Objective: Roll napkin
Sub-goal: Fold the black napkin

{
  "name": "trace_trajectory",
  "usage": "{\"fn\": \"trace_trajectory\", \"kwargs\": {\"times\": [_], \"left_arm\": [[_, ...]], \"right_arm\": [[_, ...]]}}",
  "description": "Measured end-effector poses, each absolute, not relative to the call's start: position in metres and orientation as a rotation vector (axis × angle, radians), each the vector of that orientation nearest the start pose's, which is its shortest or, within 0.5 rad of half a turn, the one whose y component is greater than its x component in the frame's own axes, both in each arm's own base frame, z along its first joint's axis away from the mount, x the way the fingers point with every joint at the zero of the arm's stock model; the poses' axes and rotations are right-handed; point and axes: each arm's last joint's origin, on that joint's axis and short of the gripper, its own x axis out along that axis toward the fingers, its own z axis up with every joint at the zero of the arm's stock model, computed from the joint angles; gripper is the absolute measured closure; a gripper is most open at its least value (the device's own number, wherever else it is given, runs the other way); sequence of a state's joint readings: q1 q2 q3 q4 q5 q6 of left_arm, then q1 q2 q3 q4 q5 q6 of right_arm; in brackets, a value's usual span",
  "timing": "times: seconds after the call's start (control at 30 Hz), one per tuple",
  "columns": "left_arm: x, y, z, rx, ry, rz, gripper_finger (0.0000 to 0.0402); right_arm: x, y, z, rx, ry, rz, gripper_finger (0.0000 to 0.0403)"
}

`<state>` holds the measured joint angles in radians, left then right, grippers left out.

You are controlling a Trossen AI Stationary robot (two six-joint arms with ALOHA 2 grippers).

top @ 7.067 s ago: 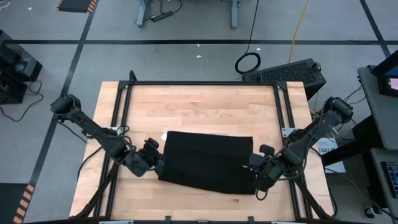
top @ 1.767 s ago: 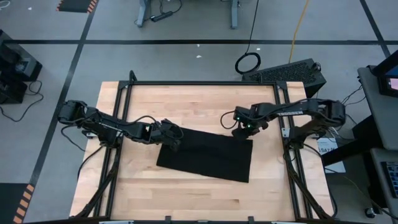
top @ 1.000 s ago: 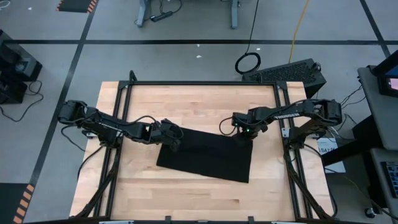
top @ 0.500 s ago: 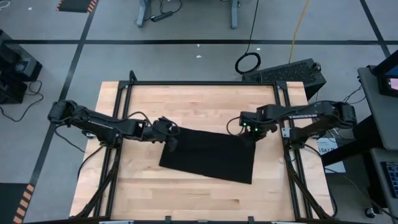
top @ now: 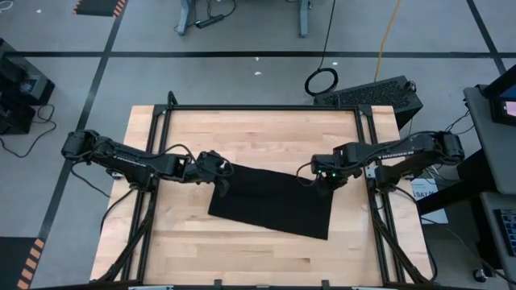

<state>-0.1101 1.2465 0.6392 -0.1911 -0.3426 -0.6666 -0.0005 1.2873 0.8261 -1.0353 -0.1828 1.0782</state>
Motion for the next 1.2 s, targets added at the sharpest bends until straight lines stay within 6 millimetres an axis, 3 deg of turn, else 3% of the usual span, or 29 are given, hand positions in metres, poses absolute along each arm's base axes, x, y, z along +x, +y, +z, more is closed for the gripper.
{"fn": "trace_trajectory", "kwargs": {"times": [0.4, 0.83, 1.07, 1.2], "left_arm": [[0.248, 0.001, 0.173, -0.465, 0.736, 0.552, 0.0373], [0.252, 0.007, 0.174, -0.480, 0.687, 0.575, 0.0328], [0.247, 0.014, 0.197, -0.590, 0.761, 0.584, 0.0302], [0.245, 0.022, 0.200, -0.603, 0.807, 0.617, 0.0301]], "right_arm": [[0.196, 0.014, 0.205, 0.996, 1.455, -0.714, 0.0402], [0.193, 0.014, 0.203, 0.989, 1.488, -0.774, 0.0402], [0.193, 0.014, 0.203, 0.988, 1.493, -0.778, 0.0402], [0.191, 0.015, 0.203, 0.982, 1.501, -0.796, 0.0402]]}}
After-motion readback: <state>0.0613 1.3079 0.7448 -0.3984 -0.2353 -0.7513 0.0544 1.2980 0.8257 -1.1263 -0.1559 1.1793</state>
